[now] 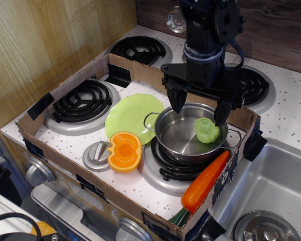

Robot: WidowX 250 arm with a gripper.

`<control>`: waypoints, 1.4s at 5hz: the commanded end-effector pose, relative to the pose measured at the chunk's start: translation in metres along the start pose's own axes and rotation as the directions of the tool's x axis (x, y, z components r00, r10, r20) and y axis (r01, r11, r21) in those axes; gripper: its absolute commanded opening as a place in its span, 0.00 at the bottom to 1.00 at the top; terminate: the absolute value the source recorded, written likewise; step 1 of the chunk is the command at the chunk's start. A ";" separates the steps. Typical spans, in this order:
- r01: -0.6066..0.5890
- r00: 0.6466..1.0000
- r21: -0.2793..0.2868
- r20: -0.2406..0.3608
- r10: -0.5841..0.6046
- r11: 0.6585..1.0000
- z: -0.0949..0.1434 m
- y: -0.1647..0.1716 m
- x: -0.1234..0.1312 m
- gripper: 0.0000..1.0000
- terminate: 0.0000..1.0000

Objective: Take broccoli out of pan

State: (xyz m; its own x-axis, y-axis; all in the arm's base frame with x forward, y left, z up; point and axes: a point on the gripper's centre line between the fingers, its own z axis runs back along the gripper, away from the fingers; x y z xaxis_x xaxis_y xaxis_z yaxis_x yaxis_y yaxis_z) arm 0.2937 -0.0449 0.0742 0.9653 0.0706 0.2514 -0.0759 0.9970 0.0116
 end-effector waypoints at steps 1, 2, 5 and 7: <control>-0.044 0.998 -0.037 0.033 0.045 0.998 -0.006 -0.005 0.006 1.00 0.00; -0.047 0.998 -0.055 0.035 0.049 0.997 -0.013 -0.006 0.007 1.00 0.00; -0.075 0.996 -0.091 0.049 0.080 0.993 -0.033 0.002 0.001 0.00 0.00; -0.092 0.995 -0.078 0.036 0.095 0.993 -0.024 0.001 0.001 0.00 0.00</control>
State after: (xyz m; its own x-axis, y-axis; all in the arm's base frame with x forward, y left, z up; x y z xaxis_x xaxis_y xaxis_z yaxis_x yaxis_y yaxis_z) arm 0.2897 -0.0412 0.0345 0.9600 0.1672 0.2246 -0.1550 0.9854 -0.0708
